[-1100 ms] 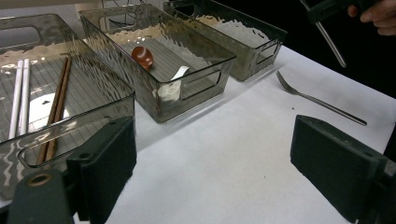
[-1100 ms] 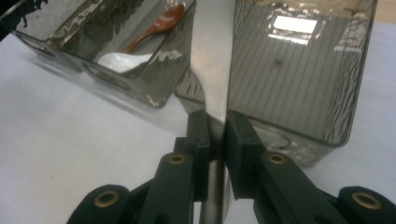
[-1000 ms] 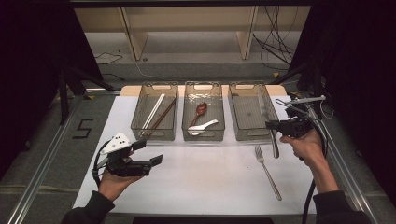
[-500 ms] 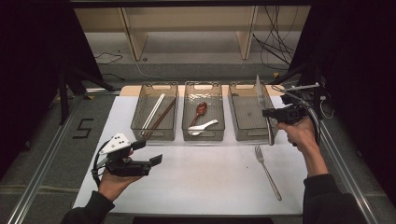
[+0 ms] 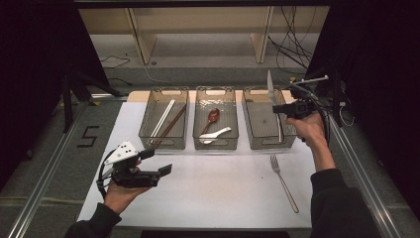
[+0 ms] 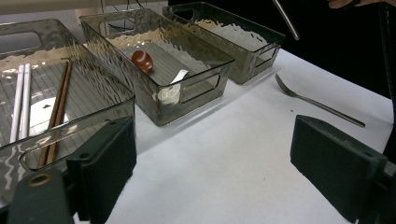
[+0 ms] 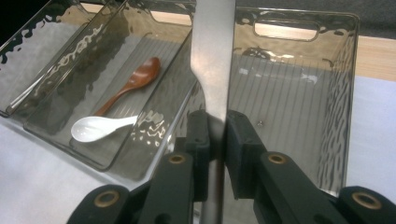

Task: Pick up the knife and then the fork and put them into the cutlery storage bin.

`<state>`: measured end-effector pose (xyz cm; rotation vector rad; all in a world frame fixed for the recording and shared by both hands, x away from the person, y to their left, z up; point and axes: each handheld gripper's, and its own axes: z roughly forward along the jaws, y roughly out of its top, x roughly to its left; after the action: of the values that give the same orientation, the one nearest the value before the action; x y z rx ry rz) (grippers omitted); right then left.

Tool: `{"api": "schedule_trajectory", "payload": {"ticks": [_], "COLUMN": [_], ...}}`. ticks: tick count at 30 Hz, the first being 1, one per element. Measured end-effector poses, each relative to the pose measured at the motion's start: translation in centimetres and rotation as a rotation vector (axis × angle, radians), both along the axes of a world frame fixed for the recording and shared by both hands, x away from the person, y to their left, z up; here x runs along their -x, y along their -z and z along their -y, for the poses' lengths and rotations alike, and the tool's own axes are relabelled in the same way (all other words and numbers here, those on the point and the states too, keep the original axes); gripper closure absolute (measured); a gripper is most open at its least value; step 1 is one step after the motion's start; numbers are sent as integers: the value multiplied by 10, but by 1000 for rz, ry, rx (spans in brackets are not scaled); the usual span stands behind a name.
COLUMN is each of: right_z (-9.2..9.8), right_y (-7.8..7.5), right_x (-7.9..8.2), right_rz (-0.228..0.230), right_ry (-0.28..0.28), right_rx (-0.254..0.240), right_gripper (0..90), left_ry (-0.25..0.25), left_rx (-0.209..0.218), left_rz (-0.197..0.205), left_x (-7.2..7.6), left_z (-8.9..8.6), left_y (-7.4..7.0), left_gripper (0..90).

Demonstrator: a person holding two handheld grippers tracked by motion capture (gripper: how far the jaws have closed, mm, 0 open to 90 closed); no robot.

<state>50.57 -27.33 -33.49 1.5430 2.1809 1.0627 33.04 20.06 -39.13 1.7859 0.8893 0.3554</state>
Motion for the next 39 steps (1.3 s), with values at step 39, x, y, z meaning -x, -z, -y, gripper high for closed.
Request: {"api": "schedule_trajectory", "payload": {"ticks": [39], "right_z": [-23], "right_y": [17], "right_x": [-41], "right_rz": [-26], "right_ry": [83], "right_rx": [-4], "right_gripper": [812], "left_ry": [11], "left_rx": [2], "left_rz": [6], "left_x": [1], "left_z": [1], "left_y": [-1], "left_gripper": [140]}}
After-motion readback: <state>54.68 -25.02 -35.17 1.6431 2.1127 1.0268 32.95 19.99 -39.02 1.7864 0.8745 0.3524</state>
